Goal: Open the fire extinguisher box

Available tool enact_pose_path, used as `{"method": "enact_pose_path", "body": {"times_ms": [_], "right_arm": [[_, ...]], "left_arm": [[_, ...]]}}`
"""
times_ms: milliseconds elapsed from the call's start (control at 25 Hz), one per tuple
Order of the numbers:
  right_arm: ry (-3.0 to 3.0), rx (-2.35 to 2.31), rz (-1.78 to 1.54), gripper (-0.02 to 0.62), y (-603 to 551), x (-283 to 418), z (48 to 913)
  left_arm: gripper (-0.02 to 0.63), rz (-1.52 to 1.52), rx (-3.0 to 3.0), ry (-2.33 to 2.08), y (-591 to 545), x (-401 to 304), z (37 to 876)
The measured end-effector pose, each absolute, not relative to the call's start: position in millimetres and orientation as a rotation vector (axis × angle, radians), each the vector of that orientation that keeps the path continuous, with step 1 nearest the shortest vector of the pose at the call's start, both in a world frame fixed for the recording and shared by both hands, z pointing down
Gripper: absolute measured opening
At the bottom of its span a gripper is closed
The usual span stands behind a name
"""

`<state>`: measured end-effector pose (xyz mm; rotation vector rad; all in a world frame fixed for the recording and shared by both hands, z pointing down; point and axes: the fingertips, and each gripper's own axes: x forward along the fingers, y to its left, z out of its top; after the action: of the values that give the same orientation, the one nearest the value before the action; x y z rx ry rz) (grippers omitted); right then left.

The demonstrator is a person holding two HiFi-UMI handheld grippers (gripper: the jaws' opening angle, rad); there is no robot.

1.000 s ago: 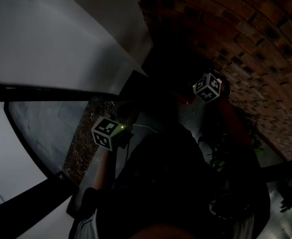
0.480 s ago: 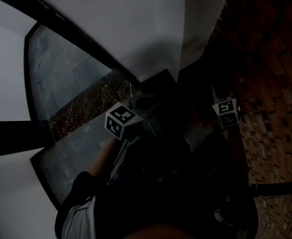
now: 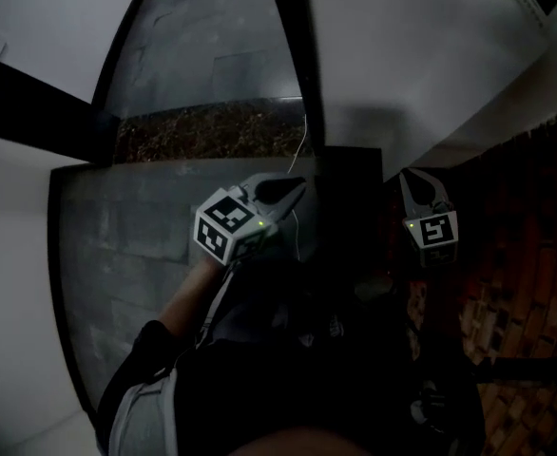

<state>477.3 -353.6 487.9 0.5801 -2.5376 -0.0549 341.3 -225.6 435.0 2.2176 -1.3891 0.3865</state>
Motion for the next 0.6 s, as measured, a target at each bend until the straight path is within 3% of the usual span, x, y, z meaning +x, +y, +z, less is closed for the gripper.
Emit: {"method": "enact_pose_path", "body": {"times_ms": [600], "right_arm": [[-2.784,0.035,-0.158,0.002,-228,262,418]], "left_arm": [[0.002,0.109,1.878,-1.858,-77,163,431]]}}
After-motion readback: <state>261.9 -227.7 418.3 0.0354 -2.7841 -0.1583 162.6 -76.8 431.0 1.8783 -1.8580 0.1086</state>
